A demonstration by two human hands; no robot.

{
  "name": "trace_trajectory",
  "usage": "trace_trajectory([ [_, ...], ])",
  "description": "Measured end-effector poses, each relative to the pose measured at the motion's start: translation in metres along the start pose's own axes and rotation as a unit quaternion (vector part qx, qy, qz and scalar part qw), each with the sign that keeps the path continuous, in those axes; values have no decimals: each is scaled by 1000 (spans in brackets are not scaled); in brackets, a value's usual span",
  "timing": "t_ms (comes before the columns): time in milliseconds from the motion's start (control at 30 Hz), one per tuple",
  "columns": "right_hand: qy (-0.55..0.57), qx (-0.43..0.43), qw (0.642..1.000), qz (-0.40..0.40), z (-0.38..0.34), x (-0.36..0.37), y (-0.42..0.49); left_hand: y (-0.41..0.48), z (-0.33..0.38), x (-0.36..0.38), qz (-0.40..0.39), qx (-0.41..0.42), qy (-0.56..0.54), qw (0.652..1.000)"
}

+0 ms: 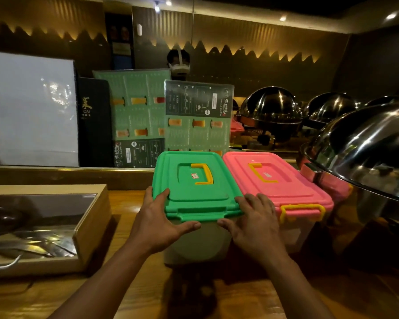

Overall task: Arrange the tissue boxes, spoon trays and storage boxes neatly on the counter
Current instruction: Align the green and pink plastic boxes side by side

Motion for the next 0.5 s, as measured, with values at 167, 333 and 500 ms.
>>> trace_trajectory([
  [167, -2, -2, 1000, 16, 5, 0, 2, 0, 1, -1, -12, -18, -16, 1000],
  [333, -8, -15, 1000, 23, 1, -6, 5, 0, -4, -6, -49, -26, 0, 998],
  [500, 105, -36, 989, 101, -44, -26, 5, -9, -23, -34, -84, -33, -8, 996],
])
Point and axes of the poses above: each hand's wrist, its own y-axis towards the middle knuckle, its own x-axis out of the palm, z = x × y, the point moved 5 cm from there along y, towards the middle knuckle, and after that the axes turned 8 degrees about -y, right-handed, at the moved point
